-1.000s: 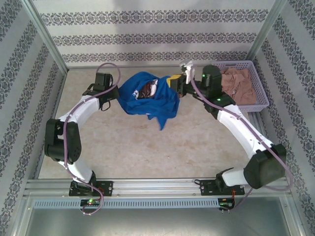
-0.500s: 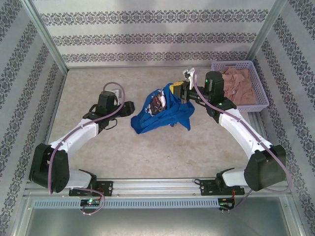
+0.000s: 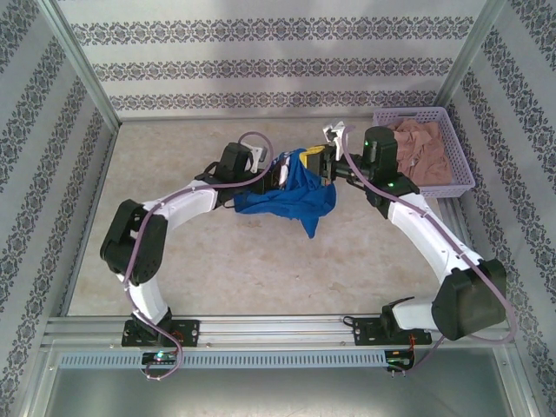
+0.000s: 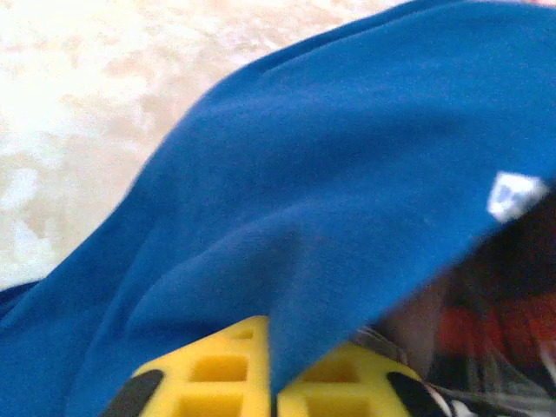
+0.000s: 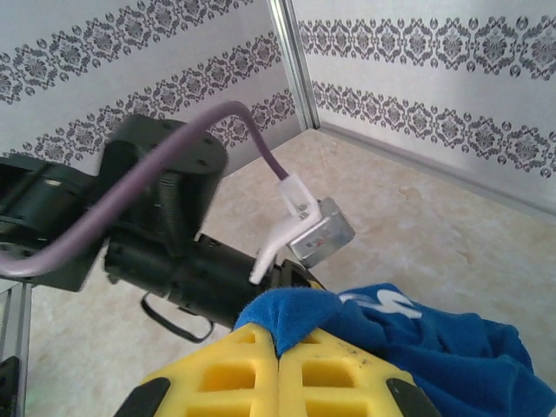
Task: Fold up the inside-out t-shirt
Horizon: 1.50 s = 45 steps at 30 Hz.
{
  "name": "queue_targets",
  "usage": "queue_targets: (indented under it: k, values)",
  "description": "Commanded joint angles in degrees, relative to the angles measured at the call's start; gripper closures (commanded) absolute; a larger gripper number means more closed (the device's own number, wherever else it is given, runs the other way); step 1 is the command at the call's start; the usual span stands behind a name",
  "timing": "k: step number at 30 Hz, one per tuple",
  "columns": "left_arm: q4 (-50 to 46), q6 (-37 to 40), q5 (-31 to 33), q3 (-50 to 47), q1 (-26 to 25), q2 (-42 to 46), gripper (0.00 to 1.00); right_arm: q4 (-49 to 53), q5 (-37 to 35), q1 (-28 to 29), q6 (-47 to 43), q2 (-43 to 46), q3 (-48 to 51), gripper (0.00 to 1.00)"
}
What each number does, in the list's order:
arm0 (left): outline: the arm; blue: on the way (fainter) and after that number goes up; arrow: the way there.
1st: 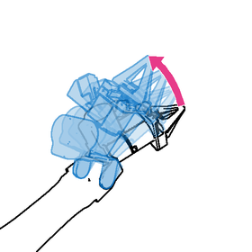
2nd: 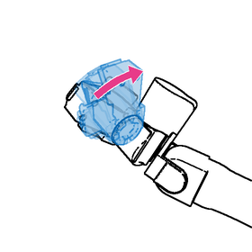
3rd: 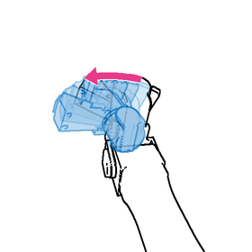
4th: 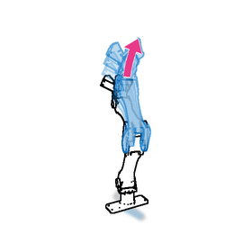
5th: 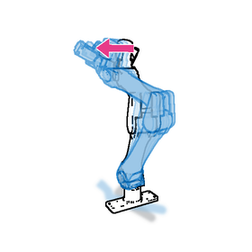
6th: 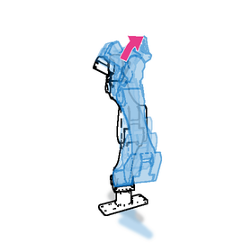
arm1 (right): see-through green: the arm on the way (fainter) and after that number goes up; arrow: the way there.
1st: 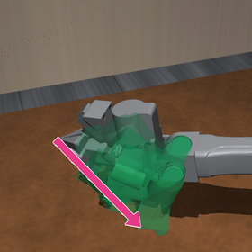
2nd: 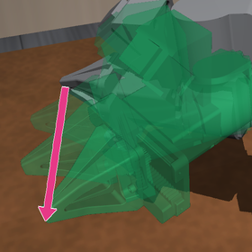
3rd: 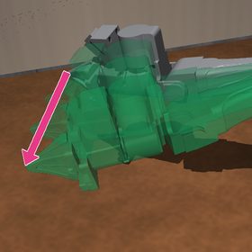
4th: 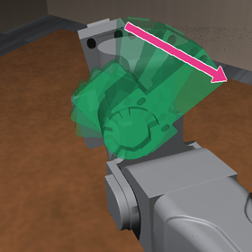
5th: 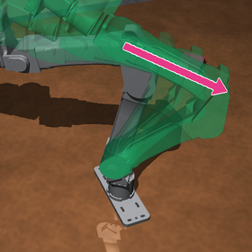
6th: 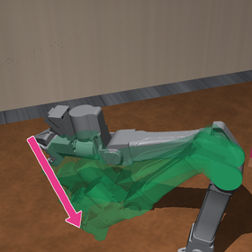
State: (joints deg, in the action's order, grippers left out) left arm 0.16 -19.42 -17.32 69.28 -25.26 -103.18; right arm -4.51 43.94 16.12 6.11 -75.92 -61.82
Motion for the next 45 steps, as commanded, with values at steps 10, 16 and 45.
queue_targets:
  k: [10,16,45]
  values:
    - [0.61,-14.24,8.51,-20.22,10.87,9.34,0.98,-11.84,0.62,-6.0,14.7,7.16,5.43,1.0]
    - [-2.01,-12.31,15.31,-26.4,10.87,17.68,0.53,-9.54,-1.27,-5.13,13.21,7.36,13.65,1.0]
    - [-23.05,7.01,4.75,14.12,-6.21,0.75,0.85,-2.02,-7.27,-3.19,9.46,14.19,16.32,1.0]
